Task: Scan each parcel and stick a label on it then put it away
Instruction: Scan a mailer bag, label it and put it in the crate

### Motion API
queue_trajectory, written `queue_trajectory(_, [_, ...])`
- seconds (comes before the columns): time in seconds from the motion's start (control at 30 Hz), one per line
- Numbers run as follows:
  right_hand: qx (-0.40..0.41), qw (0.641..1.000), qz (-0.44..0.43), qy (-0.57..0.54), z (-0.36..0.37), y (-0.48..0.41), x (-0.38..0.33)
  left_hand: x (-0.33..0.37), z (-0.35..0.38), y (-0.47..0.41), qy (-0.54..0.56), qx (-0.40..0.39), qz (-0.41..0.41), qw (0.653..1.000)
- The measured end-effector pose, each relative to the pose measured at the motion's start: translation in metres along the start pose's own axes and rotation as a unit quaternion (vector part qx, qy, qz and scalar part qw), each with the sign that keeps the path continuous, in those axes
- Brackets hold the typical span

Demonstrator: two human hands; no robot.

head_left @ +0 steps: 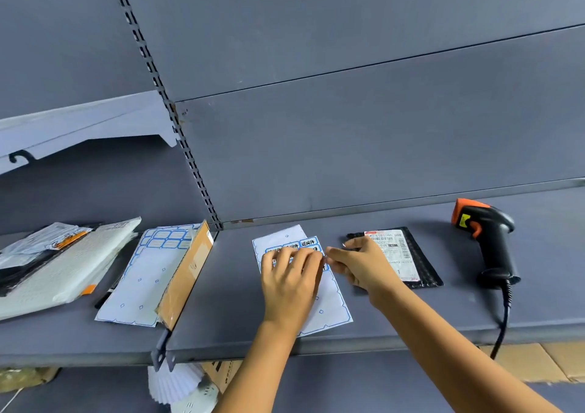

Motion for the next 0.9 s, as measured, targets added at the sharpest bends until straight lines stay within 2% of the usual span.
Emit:
queue_trajectory(0.17, [0.014, 1.0, -0.001, 0.017, -0.009, -0.001, 0.002, 0.013, -0.002, -0.005, 0.0, 0.015, 0.024, 1.0])
queue_trajectory(0.4, [0.049, 0.999, -0.014, 0.011, -0.034, -0.008, -0.004, 0.02, 0.006, -0.013, 0.035, 0.001, -0.001, 0.999])
queue_trajectory(0.57, [0.114, 0.992, -0.036, 0.044, -0.084, -0.014, -0.012, 0.031, 0.02, -0.014, 0.103, -0.063, -0.03, 0.992])
queue_trajectory(0.73, [0.198, 0.972, -0.04, 0.116, -0.143, -0.017, -0.01, 0.044, 0.046, -0.013, 0.175, -0.15, -0.063, 0.971])
queue_trajectory(0.9, [0.228, 0.947, -0.055, 0.22, -0.172, -0.015, -0.023, 0.069, 0.068, -0.011, 0.234, -0.232, -0.034, 0.944])
Point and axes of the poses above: each hand's wrist, its own y-axis away from the middle knuckle, its own z-axis out of the palm, x = y × z, the point moved 8 cm from there along -y, towards the middle knuckle
